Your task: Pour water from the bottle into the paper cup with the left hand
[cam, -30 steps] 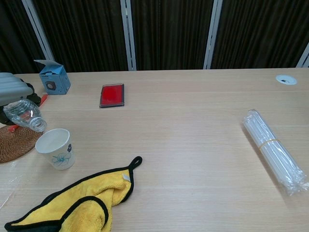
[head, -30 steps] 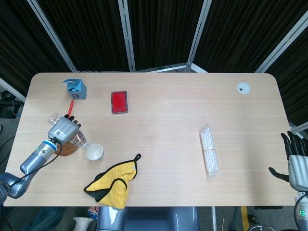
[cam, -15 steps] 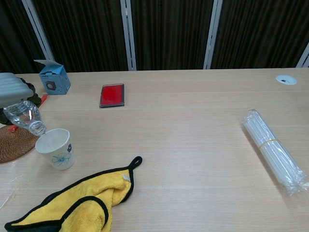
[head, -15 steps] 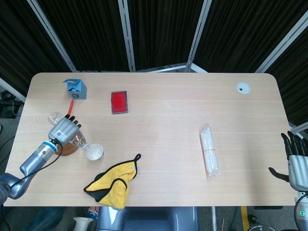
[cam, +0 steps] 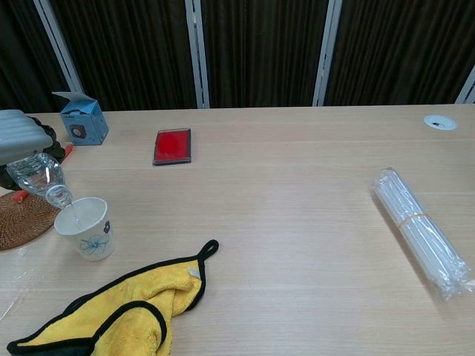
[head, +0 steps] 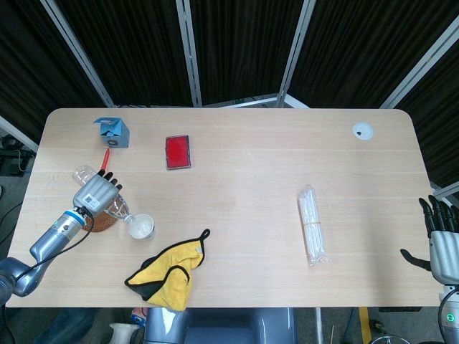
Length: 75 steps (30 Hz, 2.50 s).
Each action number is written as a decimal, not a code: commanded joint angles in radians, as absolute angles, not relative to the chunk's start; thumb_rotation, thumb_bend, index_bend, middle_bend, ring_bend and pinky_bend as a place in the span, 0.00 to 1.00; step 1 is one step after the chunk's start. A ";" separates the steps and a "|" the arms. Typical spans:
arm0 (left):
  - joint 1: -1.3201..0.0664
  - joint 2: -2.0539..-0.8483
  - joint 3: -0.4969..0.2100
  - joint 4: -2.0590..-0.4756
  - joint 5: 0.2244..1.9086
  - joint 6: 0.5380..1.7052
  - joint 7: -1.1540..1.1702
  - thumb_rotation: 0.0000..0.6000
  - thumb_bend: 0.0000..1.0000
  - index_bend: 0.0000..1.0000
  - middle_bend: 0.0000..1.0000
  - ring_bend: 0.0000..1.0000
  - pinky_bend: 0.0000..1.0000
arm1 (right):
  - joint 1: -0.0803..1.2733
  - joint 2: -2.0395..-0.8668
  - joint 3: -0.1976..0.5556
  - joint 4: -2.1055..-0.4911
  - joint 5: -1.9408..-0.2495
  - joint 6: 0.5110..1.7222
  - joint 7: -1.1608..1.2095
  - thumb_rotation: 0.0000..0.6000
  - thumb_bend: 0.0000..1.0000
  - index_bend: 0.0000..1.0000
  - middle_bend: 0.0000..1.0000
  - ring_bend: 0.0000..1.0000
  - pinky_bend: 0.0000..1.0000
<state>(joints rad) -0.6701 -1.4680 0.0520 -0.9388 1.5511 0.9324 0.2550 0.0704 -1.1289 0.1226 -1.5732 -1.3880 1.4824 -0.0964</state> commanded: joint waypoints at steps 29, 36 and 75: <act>-0.672 -1.435 -0.122 -1.060 1.369 0.852 -0.668 1.00 0.48 0.61 0.44 0.27 0.32 | 0.076 -1.136 0.122 -1.572 -1.383 1.472 -0.118 1.00 0.00 0.00 0.00 0.00 0.00; -0.694 -1.502 -0.179 -1.051 1.327 0.807 -0.864 1.00 0.47 0.62 0.44 0.27 0.32 | 0.079 -1.140 0.124 -1.566 -1.376 1.467 -0.125 1.00 0.00 0.00 0.00 0.00 0.00; -0.725 -1.675 -0.166 -0.891 1.406 0.747 -1.200 1.00 0.11 0.03 0.00 0.00 0.01 | 0.090 -1.152 0.130 -1.545 -1.340 1.435 -0.129 1.00 0.00 0.00 0.00 0.00 0.00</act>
<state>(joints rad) -0.7291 -1.6820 -0.1730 -0.8830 1.3978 0.7400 -1.1931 0.0895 -1.1520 0.1301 -1.5449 -1.3397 1.4348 -0.1290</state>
